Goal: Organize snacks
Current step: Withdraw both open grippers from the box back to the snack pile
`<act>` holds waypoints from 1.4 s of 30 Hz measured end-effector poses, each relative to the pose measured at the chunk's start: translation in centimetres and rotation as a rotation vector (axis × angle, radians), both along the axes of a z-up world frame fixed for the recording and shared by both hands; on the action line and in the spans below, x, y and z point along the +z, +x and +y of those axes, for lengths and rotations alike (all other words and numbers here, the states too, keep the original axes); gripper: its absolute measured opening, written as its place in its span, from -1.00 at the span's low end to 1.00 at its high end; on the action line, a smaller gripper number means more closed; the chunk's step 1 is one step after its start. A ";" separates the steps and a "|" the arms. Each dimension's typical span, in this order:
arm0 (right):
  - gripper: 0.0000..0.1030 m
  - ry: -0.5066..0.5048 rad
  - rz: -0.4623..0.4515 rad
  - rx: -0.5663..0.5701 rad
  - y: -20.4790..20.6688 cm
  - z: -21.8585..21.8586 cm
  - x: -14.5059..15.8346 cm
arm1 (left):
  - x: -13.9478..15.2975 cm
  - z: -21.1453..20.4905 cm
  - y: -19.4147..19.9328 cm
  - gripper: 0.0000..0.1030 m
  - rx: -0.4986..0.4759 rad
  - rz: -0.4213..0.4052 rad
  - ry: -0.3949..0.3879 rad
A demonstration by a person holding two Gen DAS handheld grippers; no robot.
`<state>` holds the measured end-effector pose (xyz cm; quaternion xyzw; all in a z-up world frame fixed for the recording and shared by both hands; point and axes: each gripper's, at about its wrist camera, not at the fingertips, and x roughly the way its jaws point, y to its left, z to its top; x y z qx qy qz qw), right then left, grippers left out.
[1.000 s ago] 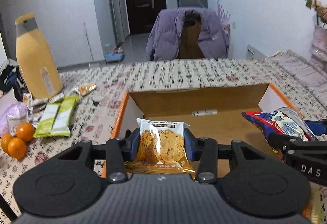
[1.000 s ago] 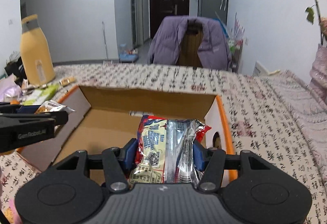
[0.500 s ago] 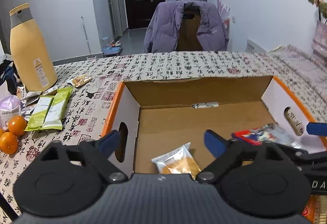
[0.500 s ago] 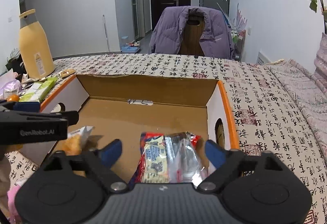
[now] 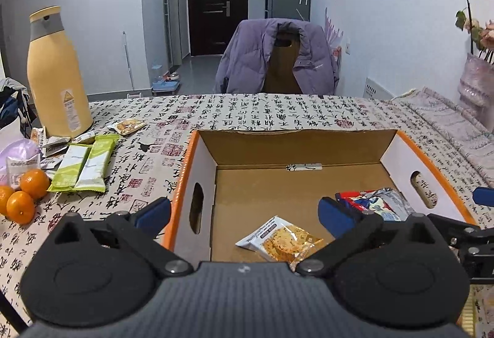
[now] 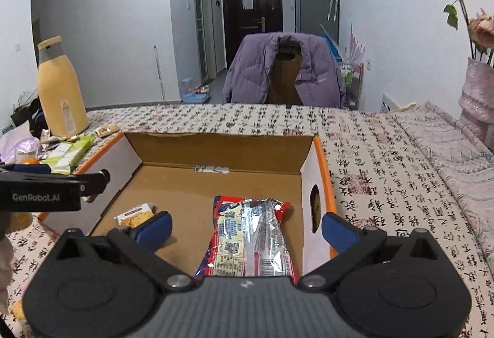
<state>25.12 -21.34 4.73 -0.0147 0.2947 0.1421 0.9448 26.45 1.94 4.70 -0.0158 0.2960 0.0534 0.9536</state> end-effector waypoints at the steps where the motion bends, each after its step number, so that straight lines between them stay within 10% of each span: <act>1: 1.00 0.001 -0.011 0.001 -0.5 -0.1 0.2 | 0.2 0.1 -0.4 1.00 0.000 -0.006 -0.005; 24: 1.00 0.057 -0.200 0.055 -15.6 -3.1 1.7 | 0.4 -0.4 -13.8 1.00 -0.029 -0.135 -0.013; 42: 1.00 0.051 -0.134 0.017 -21.1 -4.4 -3.3 | -4.4 -1.2 -20.6 1.00 -0.074 -0.098 -0.029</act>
